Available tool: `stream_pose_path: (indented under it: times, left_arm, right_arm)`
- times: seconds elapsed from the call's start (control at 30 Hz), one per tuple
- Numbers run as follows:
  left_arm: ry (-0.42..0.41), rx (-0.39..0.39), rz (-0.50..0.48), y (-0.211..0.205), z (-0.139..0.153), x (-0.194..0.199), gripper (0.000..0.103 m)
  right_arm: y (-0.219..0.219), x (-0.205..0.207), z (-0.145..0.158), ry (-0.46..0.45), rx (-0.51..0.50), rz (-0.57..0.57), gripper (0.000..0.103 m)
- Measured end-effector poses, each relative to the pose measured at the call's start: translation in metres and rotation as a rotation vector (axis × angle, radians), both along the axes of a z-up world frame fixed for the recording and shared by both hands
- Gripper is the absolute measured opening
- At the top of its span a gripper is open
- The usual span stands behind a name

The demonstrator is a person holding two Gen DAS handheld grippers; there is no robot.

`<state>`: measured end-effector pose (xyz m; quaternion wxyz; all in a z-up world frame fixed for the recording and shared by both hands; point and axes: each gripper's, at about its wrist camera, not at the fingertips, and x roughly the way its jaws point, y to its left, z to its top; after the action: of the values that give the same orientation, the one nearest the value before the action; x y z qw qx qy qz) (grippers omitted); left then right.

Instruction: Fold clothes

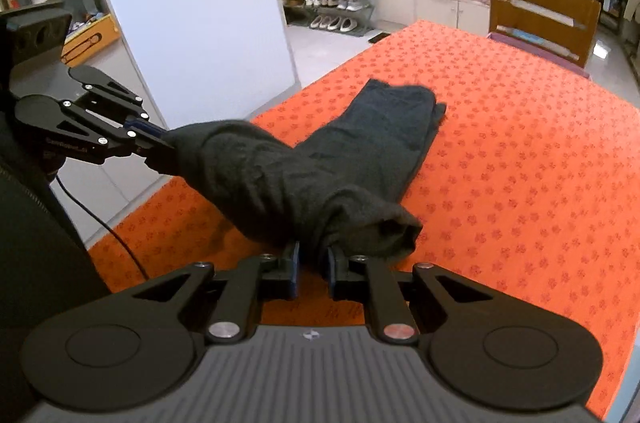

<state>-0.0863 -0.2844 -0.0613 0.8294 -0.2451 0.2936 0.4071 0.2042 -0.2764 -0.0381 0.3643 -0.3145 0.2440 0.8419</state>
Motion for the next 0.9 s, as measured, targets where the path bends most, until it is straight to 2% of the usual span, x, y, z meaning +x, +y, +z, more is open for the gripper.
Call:
stream_pose_path:
  times: [0.2,0.23,0.33,0.4,0.47,0.63,0.83,0.9]
  left_arm:
    - [-0.013,0.073,0.083,0.035,0.005,-0.001,0.013]
    - [-0.011,0.088,0.099,0.043,0.005,-0.001,0.017]
    - [-0.002,0.131,0.154,0.066,0.004,0.001,0.022]
    - [0.007,0.138,0.229,0.085,0.001,-0.002,0.026]
    - [0.001,0.138,0.282,0.096,0.001,-0.005,0.026]
    - [-0.035,0.114,0.357,0.1,0.0,-0.017,0.029]
    - [-0.055,0.053,0.364,0.091,-0.016,-0.006,0.03]
    - [-0.059,0.031,0.348,0.09,-0.02,0.0,0.03]
  right_arm:
    - [0.028,-0.001,0.012,-0.008,0.078,-0.037,0.021]
    - [0.036,-0.001,0.012,-0.012,0.093,-0.044,0.023]
    - [0.062,-0.002,0.011,-0.027,0.131,-0.096,0.033]
    - [0.076,-0.001,0.012,-0.045,0.163,-0.156,0.05]
    - [0.086,0.001,0.014,-0.052,0.186,-0.211,0.057]
    - [0.09,0.01,0.013,-0.031,0.177,-0.253,0.057]
    - [0.082,0.009,-0.004,0.0,0.091,-0.296,0.057]
    - [0.081,0.007,-0.012,0.031,0.045,-0.316,0.054]
